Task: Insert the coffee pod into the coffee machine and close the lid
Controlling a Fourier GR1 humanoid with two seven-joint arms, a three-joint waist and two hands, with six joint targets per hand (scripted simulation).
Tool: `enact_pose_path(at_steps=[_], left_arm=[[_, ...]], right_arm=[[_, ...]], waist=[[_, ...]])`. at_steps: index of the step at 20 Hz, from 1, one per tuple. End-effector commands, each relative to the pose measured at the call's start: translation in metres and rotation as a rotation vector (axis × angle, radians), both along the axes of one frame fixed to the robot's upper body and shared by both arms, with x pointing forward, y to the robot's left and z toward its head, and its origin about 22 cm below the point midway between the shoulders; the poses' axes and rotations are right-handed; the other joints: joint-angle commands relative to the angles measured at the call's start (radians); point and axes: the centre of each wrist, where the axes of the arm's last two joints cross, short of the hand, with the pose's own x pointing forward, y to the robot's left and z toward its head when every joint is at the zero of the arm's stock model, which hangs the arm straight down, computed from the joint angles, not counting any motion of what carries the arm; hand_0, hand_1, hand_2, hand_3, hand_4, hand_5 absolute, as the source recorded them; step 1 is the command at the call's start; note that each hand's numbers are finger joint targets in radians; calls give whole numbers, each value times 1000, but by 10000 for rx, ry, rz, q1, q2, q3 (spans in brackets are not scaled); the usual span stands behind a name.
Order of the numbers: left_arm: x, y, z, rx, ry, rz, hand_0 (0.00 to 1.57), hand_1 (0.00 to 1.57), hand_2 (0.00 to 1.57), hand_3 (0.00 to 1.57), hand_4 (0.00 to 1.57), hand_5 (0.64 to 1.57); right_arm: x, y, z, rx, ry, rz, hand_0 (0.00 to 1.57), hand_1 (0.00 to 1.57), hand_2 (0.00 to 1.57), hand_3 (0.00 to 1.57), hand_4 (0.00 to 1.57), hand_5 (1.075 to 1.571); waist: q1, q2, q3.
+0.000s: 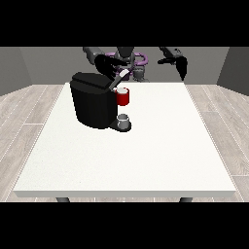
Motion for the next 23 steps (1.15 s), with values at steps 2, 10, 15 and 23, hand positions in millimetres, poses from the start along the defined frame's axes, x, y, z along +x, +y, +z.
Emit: enact_pose_path(at_steps=[2,10,15,23], left_arm=[[-8,-4,-17,-217,-460,-22,0,0,0,0,0,1571],[1,-40,22,-138,-875,-638,0,0,0,0,165,1571],[-20,-31,-21,-370,-716,-324,0,0,0,0,192,1571],[-32,3,-44,-609,512,483,0,0,0,0,192,1571]], right_arm=[[-1,15,-1,-667,-392,351,0,0,0,0,125,1571],[12,6,9,-339,-235,265,0,0,0,0,125,1571],[-17,38,-27,391,-644,1646,0,0,0,0,178,1571],[-75,33,-83,2296,890,1075,0,0,0,0,157,1571]], waist=[[-11,160,0],[240,-233,5],[-304,-558,3],[-1162,-1818,3]])
